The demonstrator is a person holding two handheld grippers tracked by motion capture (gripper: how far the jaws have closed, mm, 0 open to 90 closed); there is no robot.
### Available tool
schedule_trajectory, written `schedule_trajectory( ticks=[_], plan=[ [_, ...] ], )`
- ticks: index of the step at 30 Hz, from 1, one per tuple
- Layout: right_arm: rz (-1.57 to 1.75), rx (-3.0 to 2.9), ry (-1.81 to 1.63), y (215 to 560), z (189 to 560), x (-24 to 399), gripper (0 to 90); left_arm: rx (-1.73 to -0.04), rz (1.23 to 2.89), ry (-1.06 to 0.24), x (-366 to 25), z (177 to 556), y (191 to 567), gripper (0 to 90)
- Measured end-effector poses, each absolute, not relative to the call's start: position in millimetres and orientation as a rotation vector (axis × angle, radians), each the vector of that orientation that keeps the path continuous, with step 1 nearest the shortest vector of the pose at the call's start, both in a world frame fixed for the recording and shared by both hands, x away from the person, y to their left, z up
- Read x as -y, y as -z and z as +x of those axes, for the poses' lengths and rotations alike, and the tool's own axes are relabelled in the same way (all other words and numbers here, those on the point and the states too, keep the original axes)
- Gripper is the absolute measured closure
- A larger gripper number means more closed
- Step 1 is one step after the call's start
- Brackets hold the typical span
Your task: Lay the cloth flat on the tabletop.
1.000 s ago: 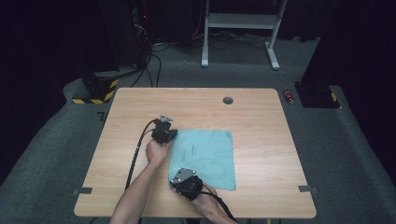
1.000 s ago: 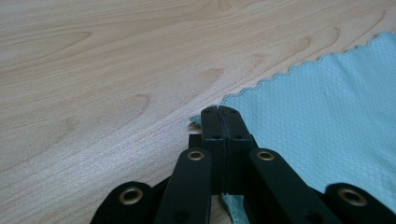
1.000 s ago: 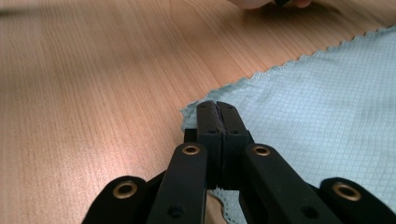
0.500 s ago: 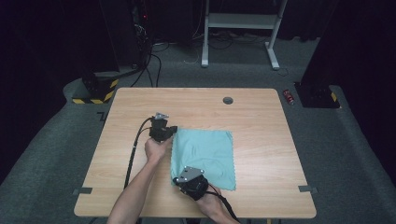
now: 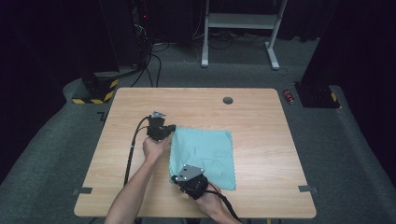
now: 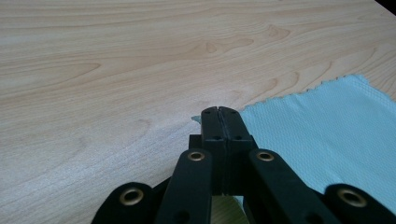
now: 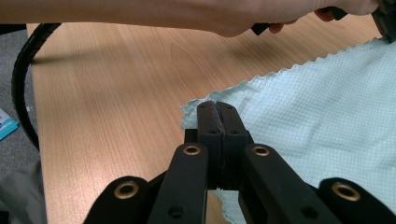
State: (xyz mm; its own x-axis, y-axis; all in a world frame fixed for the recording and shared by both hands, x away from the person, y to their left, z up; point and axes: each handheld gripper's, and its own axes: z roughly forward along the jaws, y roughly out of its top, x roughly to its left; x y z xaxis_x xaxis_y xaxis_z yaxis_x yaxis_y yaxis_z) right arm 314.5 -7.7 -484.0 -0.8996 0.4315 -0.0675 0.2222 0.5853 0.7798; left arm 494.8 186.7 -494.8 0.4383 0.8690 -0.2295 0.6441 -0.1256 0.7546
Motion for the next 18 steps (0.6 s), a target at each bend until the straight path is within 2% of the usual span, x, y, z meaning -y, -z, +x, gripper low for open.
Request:
schedule_trajectory(
  ticks=[18],
  plan=[
    [0.524,-2.567,-1.247,474.0,317.1,-1.9,90.0,-1.285,1.887,-0.365,-199.7,497.3,479.3,90.0]
  ],
)
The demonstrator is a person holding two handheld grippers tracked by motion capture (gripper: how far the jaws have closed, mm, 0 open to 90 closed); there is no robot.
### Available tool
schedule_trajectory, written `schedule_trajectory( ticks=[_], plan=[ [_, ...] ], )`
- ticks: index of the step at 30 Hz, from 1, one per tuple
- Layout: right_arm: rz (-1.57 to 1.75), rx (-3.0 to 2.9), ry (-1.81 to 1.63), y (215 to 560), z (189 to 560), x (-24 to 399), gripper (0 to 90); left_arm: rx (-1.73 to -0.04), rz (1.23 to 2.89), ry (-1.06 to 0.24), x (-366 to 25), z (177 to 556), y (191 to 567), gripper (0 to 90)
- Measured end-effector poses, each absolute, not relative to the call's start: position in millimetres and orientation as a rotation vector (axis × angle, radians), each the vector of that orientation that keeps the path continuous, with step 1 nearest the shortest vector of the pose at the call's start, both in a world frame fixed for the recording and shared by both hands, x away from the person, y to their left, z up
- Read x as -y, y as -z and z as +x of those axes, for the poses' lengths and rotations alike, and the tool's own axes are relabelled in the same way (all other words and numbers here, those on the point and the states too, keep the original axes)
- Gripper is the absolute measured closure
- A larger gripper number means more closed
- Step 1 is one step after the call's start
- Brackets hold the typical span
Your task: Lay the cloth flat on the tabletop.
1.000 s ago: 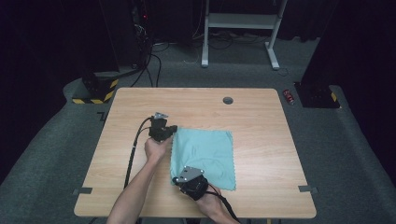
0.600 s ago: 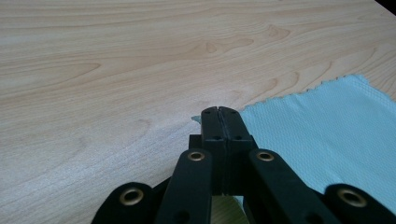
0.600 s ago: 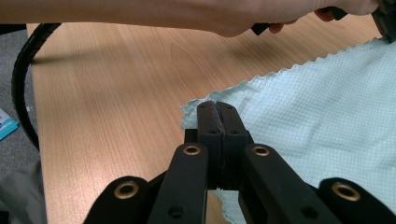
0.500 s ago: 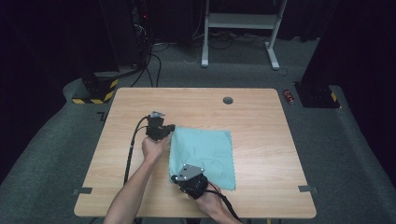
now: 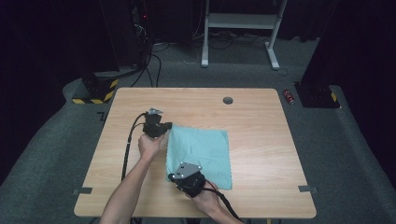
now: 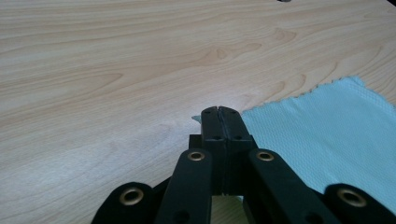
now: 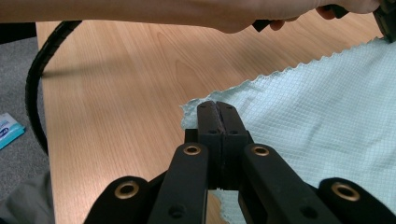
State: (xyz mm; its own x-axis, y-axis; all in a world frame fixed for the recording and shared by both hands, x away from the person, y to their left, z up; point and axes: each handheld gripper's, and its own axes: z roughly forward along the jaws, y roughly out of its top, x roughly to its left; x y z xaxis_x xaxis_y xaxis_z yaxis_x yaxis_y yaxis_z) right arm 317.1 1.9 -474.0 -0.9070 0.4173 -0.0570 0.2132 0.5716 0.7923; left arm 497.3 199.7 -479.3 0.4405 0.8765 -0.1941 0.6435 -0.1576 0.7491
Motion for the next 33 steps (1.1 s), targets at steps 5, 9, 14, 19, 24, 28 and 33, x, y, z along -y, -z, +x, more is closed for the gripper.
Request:
schedule_trajectory(
  ticks=[5,9,14,19,24,28,33],
  plan=[
    [0.511,-2.567,-1.263,469.7,317.2,-10.5,90.0,-1.292,1.887,-0.383,-207.7,495.1,475.1,90.0],
    [0.513,-2.561,-1.294,466.0,316.5,-15.0,90.0,-1.293,1.878,-0.404,-214.2,492.2,468.8,90.0],
    [0.5,-2.547,-1.314,464.1,315.9,-14.6,90.0,-1.297,1.882,-0.415,-217.1,489.7,465.8,90.0],
    [0.533,-2.539,-1.312,467.2,314.9,-6.1,90.0,-1.285,1.878,-0.41,-209.3,490.8,467.4,90.0],
    [0.566,-2.519,-1.311,469.8,312.5,6.7,90.0,-1.267,1.886,-0.402,-198.9,491.8,470.8,90.0],
    [0.609,-2.499,-1.312,475.9,309.9,20.1,90.0,-1.249,1.885,-0.398,-189.6,491.7,471.8,90.0],
    [0.659,-2.476,-1.312,482.0,308.1,34.8,90.0,-1.207,1.921,-0.399,-175.1,495.2,468.3,90.0]
  ],
)
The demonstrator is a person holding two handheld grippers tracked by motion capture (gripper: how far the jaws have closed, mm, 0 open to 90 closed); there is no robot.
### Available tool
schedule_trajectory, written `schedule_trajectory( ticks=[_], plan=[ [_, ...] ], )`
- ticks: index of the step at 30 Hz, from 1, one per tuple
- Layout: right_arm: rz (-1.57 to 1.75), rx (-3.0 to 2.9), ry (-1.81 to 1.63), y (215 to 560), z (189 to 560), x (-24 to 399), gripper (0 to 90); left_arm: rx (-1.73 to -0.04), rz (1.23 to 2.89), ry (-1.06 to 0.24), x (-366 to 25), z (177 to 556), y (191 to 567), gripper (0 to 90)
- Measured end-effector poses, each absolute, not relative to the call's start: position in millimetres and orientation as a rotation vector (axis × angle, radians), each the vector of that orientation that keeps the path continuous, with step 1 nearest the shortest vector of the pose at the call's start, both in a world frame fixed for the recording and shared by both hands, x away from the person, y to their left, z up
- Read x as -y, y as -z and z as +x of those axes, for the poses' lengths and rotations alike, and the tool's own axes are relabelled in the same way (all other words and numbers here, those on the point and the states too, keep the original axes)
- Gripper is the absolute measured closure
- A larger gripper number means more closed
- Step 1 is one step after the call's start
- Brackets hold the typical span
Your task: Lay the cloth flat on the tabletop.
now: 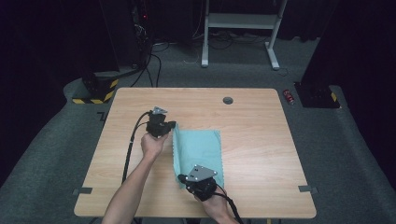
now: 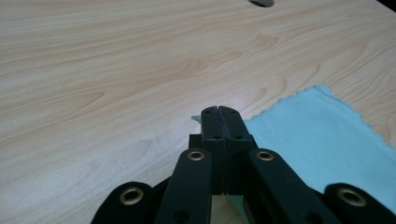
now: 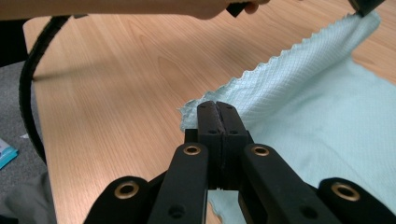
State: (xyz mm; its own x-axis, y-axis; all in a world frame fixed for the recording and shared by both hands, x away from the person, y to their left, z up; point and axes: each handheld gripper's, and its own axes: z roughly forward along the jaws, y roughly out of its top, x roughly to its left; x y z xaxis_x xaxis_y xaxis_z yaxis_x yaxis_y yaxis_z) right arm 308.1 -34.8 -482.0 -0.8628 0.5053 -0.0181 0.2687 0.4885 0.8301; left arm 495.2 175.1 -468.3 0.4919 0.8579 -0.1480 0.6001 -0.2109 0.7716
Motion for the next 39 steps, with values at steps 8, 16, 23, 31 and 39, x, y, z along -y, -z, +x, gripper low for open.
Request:
schedule_trajectory(
  ticks=[8,16,23,31,39],
  plan=[
    [0.709,-2.444,-1.303,486.0,304.2,51.6,90.0,-1.174,1.941,-0.378,-153.1,500.3,469.8,90.0],
    [0.739,-2.422,-1.291,489.9,303.3,64.8,90.0,-1.155,1.942,-0.359,-137.5,504.2,470.1,90.0],
    [0.752,-2.407,-1.271,489.6,302.4,73.9,90.0,-1.154,1.94,-0.345,-132.9,505.7,471.6,90.0],
    [0.753,-2.398,-1.244,489.6,301.8,81.8,90.0,-1.128,1.953,-0.357,-125.8,505.8,470.0,90.0],
    [0.779,-2.382,-1.24,488.4,300.8,91.0,90.0,-1.102,1.965,-0.351,-114.0,508.9,465.6,90.0]
  ],
)
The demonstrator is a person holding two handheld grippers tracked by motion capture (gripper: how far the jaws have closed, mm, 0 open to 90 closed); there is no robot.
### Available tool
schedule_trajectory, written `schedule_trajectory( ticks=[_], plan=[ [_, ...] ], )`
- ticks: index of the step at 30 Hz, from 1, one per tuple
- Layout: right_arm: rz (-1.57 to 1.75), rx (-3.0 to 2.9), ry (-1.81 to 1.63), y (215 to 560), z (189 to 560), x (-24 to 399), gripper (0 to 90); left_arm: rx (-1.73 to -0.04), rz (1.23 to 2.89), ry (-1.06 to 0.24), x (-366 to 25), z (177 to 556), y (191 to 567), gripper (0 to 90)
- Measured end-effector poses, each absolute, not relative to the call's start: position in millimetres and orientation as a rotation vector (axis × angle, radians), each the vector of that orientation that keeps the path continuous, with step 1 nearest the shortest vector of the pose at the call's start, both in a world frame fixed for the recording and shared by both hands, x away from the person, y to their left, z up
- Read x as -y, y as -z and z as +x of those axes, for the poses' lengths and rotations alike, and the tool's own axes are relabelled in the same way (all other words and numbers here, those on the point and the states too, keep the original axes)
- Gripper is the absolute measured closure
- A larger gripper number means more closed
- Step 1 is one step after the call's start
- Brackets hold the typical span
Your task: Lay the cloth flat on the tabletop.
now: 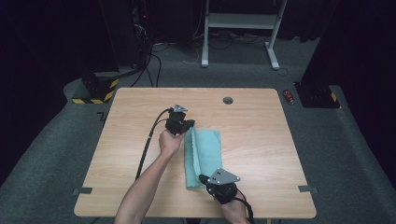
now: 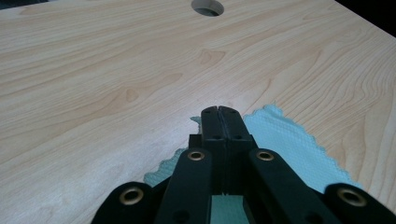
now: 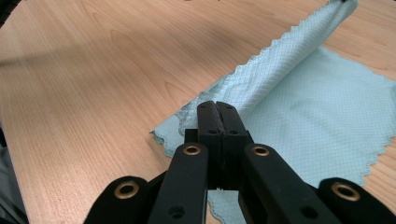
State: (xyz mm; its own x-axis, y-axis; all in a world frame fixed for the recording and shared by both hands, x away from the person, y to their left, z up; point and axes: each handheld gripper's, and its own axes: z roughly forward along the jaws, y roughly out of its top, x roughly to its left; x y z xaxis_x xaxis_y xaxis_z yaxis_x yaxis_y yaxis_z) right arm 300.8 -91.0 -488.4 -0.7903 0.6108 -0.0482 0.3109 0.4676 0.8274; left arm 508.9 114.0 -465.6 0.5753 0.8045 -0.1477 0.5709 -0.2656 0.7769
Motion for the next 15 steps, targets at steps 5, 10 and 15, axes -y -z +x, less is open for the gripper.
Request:
schedule_trajectory(
  ticks=[5,10,15],
  plan=[
    [0.79,-2.366,-1.243,487.3,300.3,96.6,90.0,-1.088,1.969,-0.342,-104.8,511.3,465.3,90.0],
    [0.814,-2.356,-1.237,489.0,299.1,104.2,90.0,-1.085,1.985,-0.332,-96.6,513.2,470.8,90.0],
    [0.838,-2.339,-1.231,490.2,298.3,114.0,90.0,-1.071,1.986,-0.324,-84.6,515.2,472.0,90.0]
  ],
)
